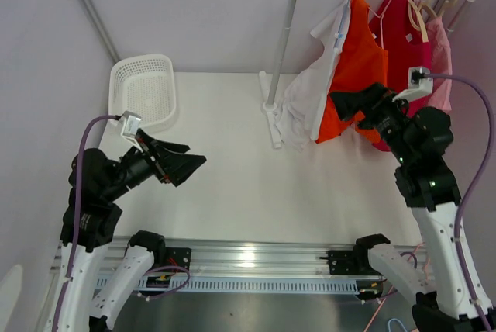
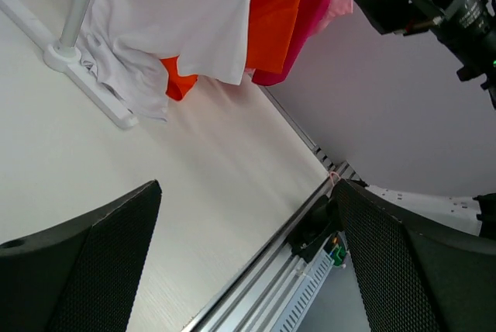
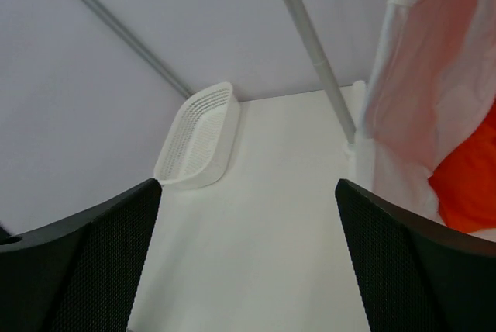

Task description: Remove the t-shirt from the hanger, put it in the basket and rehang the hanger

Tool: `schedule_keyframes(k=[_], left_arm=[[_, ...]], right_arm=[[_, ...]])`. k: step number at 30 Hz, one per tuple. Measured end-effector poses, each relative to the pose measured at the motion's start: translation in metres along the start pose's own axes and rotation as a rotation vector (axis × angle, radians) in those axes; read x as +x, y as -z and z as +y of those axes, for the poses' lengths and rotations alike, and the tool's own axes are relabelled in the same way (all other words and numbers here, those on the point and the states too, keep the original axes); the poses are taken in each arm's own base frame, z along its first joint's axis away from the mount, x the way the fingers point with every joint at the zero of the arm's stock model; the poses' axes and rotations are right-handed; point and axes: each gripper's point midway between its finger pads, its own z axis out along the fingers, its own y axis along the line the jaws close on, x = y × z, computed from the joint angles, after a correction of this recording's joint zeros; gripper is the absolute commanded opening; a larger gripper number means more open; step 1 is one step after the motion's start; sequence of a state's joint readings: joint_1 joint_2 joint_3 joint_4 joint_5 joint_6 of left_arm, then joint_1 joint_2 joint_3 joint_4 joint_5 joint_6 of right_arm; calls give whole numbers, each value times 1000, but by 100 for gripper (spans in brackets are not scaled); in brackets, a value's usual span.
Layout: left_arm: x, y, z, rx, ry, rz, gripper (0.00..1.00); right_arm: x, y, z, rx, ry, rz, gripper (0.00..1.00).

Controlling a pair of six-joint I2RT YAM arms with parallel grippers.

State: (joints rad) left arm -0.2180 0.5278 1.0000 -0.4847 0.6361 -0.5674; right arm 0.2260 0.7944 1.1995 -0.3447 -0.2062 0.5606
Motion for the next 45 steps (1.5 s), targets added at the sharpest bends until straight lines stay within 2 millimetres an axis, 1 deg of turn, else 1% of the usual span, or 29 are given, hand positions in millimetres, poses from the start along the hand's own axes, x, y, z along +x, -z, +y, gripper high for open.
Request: schedule_keyframes(k=[2, 5, 7, 9, 11, 12, 13, 15, 16, 17, 19, 21, 22, 25, 28, 30, 31, 38, 42, 44, 45], left_arm=[[2, -2, 4, -8, -1, 11, 99], [-4, -1, 7, -31, -52, -22, 99], [-17, 1, 10, -75, -93, -62, 99], [-33, 0, 16, -128, -120, -93, 100], [-48, -6, 26, -187, -135, -117, 100], [-51, -9, 33, -215, -134, -120, 100], [-52, -13, 42, -244, -128, -119, 100], [-51, -19, 59, -301, -113, -105, 100], [-49, -21, 65, -320, -108, -101, 100], [-48, -23, 72, -342, -102, -97, 100], [-45, -24, 81, -373, -95, -92, 99], [-48, -22, 84, -397, -105, -105, 99], [-50, -20, 84, -403, -113, -117, 100], [-57, -16, 84, -422, -137, -151, 100], [-63, -12, 82, -426, -156, -179, 100], [-65, -12, 83, -430, -160, -187, 99], [-66, -13, 83, -431, -160, -189, 99], [-65, -15, 88, -437, -162, -196, 100], [-63, -16, 93, -451, -158, -191, 100], [-63, -16, 95, -461, -157, -194, 99], [-64, -15, 96, -467, -157, -196, 99]], right_arm=[[-4, -19, -15, 63, 28, -1, 99], [-12, -49, -39, 163, 81, -10, 100], [-22, -72, -51, 223, 112, -17, 99], [-40, -101, -58, 265, 147, -40, 100], [-51, -132, -69, 300, 181, -61, 99], [-53, -145, -76, 317, 196, -66, 97], [-54, -158, -83, 334, 214, -65, 91], [-52, -185, -98, 375, 244, -42, 85], [-56, -201, -102, 386, 256, -43, 80], [-61, -219, -106, 397, 267, -44, 79], [-74, -250, -109, 406, 288, -67, 79], [-82, -272, -113, 420, 313, -89, 79], [-84, -278, -115, 431, 330, -99, 78], [-76, -285, -123, 473, 372, -90, 77], [-71, -285, -129, 517, 398, -85, 79], [-70, -284, -131, 540, 409, -83, 79], [-71, -283, -133, 550, 413, -87, 74], [-81, -276, -143, 619, 441, -117, 63], [-84, -275, -146, 644, 446, -130, 51], [-83, -275, -149, 654, 451, -130, 37], [-82, -276, -150, 656, 453, -130, 25]])
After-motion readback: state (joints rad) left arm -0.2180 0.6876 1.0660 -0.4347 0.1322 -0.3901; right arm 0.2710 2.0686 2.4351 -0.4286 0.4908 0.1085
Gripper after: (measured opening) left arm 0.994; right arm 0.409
